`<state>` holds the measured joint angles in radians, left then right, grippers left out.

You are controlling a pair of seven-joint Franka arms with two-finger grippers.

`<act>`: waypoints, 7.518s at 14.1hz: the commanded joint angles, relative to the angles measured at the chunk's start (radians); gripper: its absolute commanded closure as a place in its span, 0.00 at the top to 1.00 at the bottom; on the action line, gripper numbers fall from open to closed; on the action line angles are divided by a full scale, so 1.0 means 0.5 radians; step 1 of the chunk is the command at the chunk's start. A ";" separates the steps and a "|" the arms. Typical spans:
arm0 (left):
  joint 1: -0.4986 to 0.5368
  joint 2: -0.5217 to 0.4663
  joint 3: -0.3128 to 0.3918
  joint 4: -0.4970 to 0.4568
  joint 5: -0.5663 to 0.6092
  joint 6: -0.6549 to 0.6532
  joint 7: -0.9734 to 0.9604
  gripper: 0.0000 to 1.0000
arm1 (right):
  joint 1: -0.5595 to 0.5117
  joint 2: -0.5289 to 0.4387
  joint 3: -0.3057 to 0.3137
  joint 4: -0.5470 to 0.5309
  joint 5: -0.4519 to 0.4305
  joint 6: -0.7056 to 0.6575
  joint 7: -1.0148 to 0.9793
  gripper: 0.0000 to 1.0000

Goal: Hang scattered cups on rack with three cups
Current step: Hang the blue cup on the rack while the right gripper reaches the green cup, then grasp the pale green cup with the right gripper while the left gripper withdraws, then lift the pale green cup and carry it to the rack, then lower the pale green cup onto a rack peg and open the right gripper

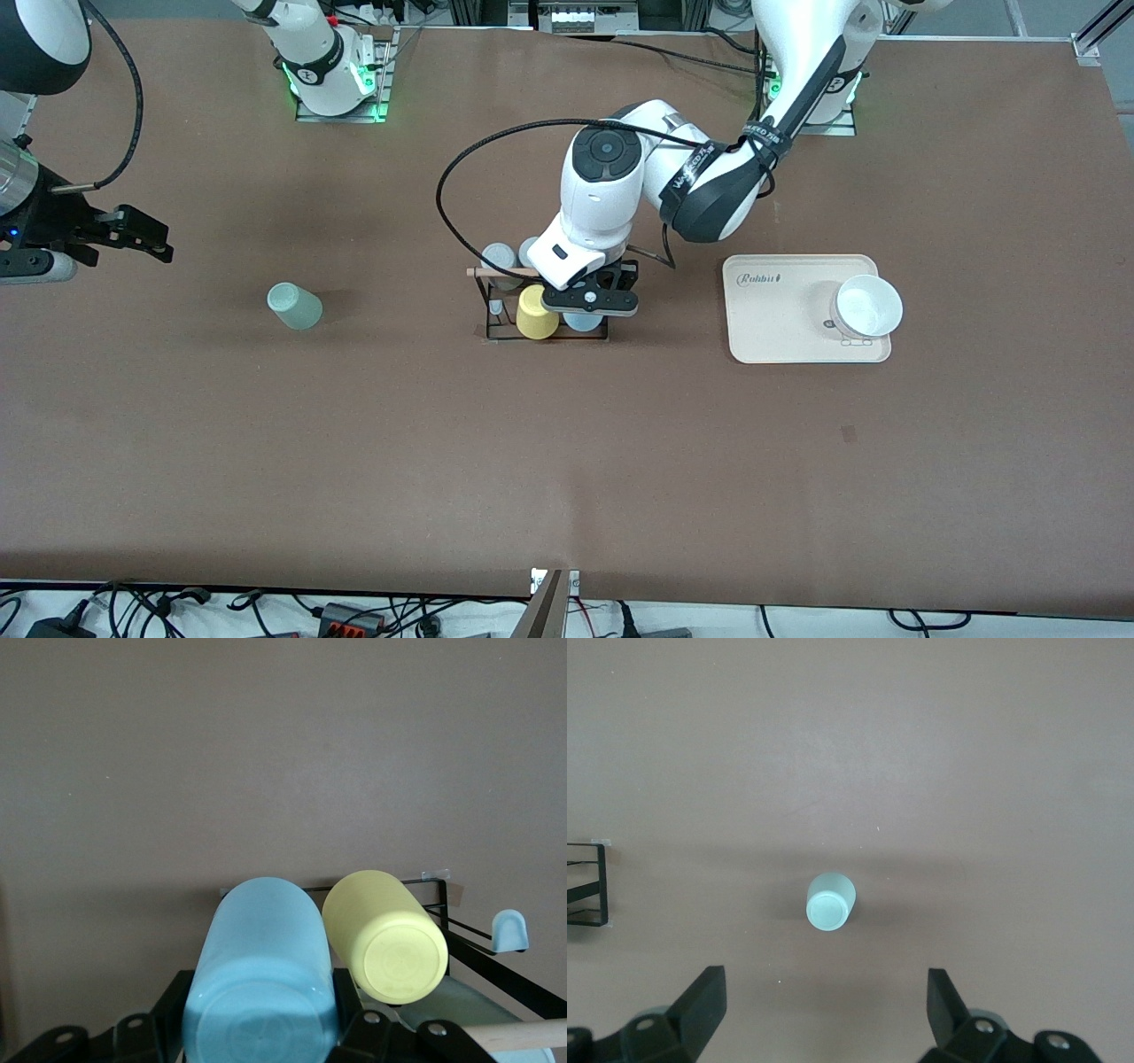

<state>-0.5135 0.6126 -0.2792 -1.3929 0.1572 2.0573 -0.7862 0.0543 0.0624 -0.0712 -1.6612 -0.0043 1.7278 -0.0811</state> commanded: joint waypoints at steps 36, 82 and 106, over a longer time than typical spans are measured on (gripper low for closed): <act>1.017 -0.722 -0.003 0.012 -0.237 -1.208 1.339 1.00 | 0.060 0.621 0.004 -0.561 0.030 0.695 0.270 1.00; 0.950 -1.274 0.519 -0.531 -0.455 -0.847 1.563 1.00 | 0.661 0.829 0.004 0.601 0.294 -0.118 0.671 0.29; 0.950 -1.274 0.519 -0.534 -0.455 -0.847 1.569 1.00 | 1.137 1.155 0.038 0.831 0.306 -0.023 1.083 0.30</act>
<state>-0.0383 -0.0331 -0.0175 -1.6865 -0.0699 1.6560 0.0043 0.6125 0.6123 -0.0537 -1.2770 0.1344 1.7257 0.4375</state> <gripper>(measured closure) 0.000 0.344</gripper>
